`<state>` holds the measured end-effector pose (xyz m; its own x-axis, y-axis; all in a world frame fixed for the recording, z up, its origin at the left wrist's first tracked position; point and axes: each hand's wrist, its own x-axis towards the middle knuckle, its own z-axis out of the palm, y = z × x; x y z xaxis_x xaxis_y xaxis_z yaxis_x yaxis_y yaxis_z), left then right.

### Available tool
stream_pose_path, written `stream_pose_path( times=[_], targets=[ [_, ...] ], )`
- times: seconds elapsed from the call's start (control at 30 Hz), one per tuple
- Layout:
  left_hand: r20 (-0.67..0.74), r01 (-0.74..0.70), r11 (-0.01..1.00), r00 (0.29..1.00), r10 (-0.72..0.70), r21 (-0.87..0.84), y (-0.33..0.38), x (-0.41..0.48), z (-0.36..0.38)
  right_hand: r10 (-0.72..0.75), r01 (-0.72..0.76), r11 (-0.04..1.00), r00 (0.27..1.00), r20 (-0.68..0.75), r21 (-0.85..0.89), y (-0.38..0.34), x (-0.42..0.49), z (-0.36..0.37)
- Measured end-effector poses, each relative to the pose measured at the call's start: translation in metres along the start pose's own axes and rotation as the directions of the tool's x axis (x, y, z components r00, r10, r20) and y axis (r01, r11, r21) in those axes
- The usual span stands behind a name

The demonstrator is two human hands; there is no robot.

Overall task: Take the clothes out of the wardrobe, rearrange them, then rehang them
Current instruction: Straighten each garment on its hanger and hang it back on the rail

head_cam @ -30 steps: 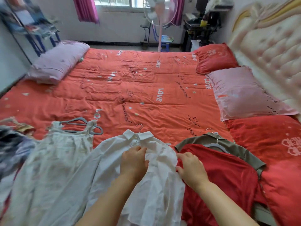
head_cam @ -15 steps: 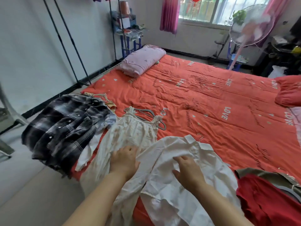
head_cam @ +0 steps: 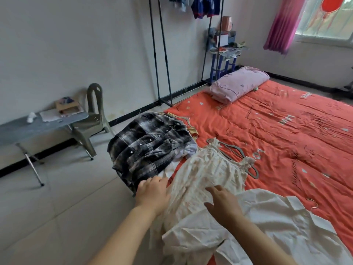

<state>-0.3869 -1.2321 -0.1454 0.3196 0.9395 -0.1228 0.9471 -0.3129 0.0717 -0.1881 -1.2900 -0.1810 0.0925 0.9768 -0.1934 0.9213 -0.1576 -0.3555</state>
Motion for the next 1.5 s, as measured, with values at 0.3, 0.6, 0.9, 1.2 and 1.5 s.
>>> stream_pose_path(
  times=[0.3, 0.6, 0.9, 1.2, 1.5],
  targets=[
    [0.037, -0.053, 0.998, 0.998, 0.054, -0.038, -0.148, 0.098, -0.004, 0.056, -0.053, 0.997, 0.998, 0.035, -0.059, -0.119, 0.129, 0.032],
    [0.06, -0.138, 0.99, 0.988, 0.139, -0.02, -0.248, 0.204, -0.022, 0.13, -0.129, 0.992, 0.991, 0.027, -0.008, -0.202, 0.238, 0.044],
    [0.127, -0.24, 0.971, 0.962, 0.241, -0.022, -0.276, 0.362, -0.014, 0.203, -0.204, 0.979, 0.978, 0.038, 0.01, -0.198, 0.394, 0.055],
    [0.293, -0.366, 0.93, 0.889, 0.353, -0.008, -0.253, 0.562, 0.019, 0.355, -0.365, 0.929, 0.926, 0.132, 0.059, -0.137, 0.578, 0.066],
    [0.355, -0.419, 0.904, 0.835, 0.42, -0.084, -0.215, 0.671, 0.088, 0.511, -0.511, 0.852, 0.859, 0.033, 0.114, -0.045, 0.705, 0.091]
  ],
)
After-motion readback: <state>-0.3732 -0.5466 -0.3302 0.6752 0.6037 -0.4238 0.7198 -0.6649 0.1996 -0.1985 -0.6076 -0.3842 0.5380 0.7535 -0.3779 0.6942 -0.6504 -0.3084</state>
